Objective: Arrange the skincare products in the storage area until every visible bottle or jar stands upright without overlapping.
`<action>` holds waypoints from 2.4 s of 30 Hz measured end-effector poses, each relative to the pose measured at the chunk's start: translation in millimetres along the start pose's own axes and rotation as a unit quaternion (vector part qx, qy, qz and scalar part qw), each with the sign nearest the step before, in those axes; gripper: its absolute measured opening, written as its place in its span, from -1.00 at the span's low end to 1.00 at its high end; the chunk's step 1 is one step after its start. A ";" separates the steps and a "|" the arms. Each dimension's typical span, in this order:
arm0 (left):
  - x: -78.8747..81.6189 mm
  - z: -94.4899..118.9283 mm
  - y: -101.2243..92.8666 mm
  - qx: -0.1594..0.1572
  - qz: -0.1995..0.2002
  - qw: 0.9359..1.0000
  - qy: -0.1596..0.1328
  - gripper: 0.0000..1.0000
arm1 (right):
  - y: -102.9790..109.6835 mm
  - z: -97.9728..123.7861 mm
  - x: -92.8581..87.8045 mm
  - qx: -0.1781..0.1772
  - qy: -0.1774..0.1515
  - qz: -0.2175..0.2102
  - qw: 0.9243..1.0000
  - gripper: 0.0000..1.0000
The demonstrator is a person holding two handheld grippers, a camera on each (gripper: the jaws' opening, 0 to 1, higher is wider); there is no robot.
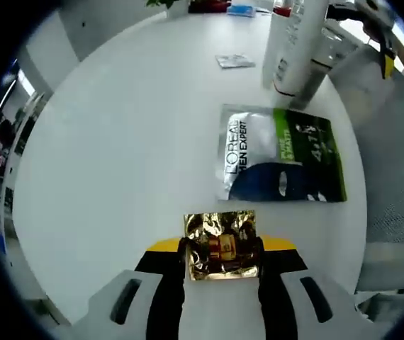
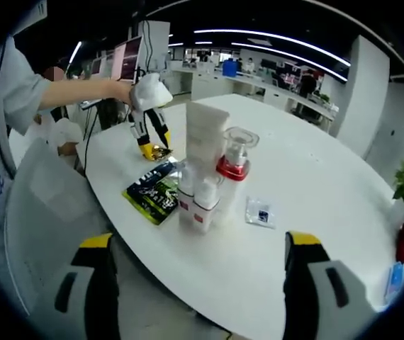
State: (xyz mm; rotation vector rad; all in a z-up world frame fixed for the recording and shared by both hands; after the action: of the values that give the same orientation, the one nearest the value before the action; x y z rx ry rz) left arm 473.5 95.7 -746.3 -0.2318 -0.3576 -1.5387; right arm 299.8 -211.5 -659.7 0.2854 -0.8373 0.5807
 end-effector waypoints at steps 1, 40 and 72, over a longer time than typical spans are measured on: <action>0.2 -0.1 -0.9 -0.001 -0.001 1.000 0.001 -0.27 | 0.3 0.0 0.0 0.000 0.000 0.000 1.000 0.99; 3.9 -4.3 -14.6 -0.019 -0.042 0.999 0.000 -0.24 | 7.3 2.0 -8.0 0.005 0.011 0.008 1.000 0.99; 19.9 29.4 -34.1 0.070 0.042 0.994 -0.077 -0.04 | 8.1 11.4 -10.0 -0.007 -0.013 0.012 1.000 0.99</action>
State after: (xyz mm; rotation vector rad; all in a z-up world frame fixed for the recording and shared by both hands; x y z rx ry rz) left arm 437.0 87.1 -714.3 -0.2524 -0.5694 -1.4093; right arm 282.7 -213.9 -659.9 0.2715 -0.8713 0.5942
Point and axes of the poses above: the point that each gripper's makers call its tool centre point, and the gripper's own axes: z roughly backward along the fingers, y roughly to its left, x roughly out of its top, the point moved 9 cm from there along z, roughly backward along the fingers, and after that the axes turned 10 degrees about -z, right-handed, at the moved point
